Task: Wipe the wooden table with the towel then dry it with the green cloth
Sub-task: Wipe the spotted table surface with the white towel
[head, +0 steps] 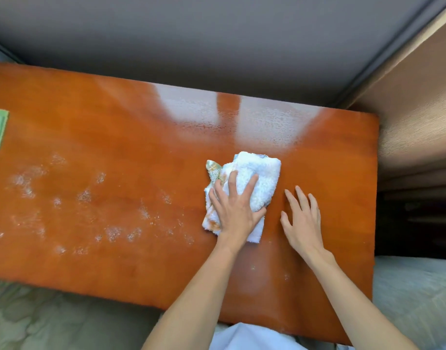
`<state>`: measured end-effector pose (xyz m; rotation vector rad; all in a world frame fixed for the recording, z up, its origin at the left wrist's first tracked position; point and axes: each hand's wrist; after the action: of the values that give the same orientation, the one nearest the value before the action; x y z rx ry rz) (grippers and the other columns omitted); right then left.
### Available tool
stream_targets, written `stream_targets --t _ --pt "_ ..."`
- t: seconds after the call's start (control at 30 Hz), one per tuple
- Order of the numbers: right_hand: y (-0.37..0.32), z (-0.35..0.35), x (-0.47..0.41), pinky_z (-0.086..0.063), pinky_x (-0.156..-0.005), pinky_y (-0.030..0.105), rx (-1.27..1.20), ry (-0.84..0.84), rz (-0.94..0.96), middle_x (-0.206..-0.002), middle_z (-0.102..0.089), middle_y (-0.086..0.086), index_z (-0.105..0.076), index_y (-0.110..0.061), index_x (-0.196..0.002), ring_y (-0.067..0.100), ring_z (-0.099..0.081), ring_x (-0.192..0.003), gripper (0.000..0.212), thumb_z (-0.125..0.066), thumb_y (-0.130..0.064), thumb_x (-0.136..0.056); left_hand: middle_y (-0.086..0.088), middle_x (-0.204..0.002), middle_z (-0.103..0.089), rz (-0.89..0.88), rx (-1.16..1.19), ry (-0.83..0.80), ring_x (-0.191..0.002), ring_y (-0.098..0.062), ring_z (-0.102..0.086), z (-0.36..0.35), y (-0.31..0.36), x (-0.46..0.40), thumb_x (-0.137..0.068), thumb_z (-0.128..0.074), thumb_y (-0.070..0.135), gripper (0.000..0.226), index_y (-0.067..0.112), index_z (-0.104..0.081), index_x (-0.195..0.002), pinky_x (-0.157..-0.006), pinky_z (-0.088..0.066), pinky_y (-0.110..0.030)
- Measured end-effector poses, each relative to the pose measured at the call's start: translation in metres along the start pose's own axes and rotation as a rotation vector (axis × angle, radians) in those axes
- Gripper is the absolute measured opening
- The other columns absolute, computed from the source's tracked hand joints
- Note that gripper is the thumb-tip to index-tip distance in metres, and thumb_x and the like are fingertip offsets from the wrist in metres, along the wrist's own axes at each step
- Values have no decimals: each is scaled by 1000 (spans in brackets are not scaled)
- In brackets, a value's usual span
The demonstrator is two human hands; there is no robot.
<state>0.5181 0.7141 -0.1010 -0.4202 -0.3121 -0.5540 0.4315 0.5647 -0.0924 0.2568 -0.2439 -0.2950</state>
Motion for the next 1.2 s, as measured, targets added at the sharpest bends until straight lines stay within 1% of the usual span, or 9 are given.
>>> stream_targets --t 0.17,0.37,0.47,0.57,0.63,0.8,0.97,1.07,1.2 --pt "-44 -15 -10 -18 -121 48 -27 -27 42 -165 -18 -2 -34 -28 -152 28 -10 -152 55 -51 -29 -99 -8 -161 -25 156 -1 107 -133 -42 -35 30 -115 -12 -69 -63 70 77 47 -46 -141 -106 -31 -56" --pt "-83 -25 -11 -15 -121 48 -80 -44 47 -165 -15 -2 -34 -28 -152 29 -7 -152 55 -50 -28 -99 -8 -161 -21 408 -19 117 -134 -42 -29 70 -239 -20 -62 -62 83 106 45 -19 -152 -109 -22 -59" --pt "-86 -24 -8 -14 -121 49 -84 -51 43 -166 -14 -2 -35 -27 -151 28 -5 -152 53 -48 -28 -100 -7 -160 -20 419 52 115 -134 -42 -29 75 -253 -26 -65 -69 77 102 45 -23 -151 -109 -27 -55" --pt "-86 -23 -6 -14 -122 48 -75 -58 43 -166 -13 -3 -35 -27 -152 27 -5 -153 54 -48 -27 -100 -9 -159 -23 453 45 166 -128 -43 -35 69 -233 -28 -67 -75 67 96 43 -33 -149 -105 -30 -52" --pt "-86 -24 -4 -13 -122 47 -60 -60 47 -166 -13 -3 -34 -26 -152 27 -5 -153 54 -47 -27 -100 -10 -159 -23 469 44 156 -126 -43 -36 66 -215 -31 -67 -73 69 94 44 -35 -149 -102 -32 -51" --pt "-89 -25 2 -12 -123 45 -36 -63 37 -167 -10 -3 -32 -27 -153 27 -4 -153 55 -46 -27 -100 -11 -160 -24 284 -52 57 -133 -45 -33 51 -144 -34 -70 -63 77 90 50 -32 -150 -99 -35 -50" --pt "-95 -29 8 -12 -123 45 -12 -72 39 -167 -8 1 -30 -22 -153 29 -3 -152 58 -49 -24 -98 -15 -165 -10 -92 -91 -135 -142 -52 -18 27 -77 -15 -76 -62 72 95 50 -13 -154 -106 -29 -56" --pt "-97 -37 11 -10 -124 46 21 -57 31 -167 -8 3 -25 -15 -155 31 -3 -153 61 -47 -25 -100 -15 -164 -12 -195 -77 -147 -141 -52 -21 23 -80 -14 -75 -63 72 95 50 -14 -154 -111 -21 -61" --pt "-104 -50 10 -2 -122 48 97 -57 -39 -167 1 4 -12 -17 -157 31 5 -153 65 -38 -41 -102 -9 -163 -19 -219 -77 -102 -141 -45 -26 33 -111 -25 -71 -68 72 98 52 -18 -152 -116 -14 -65"
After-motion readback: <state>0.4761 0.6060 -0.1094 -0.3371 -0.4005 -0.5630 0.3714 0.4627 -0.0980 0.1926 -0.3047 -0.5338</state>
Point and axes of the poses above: each hand's wrist, its own x-axis away from the middle knuckle, its own z-axis out of the back of the hand, y = z × x
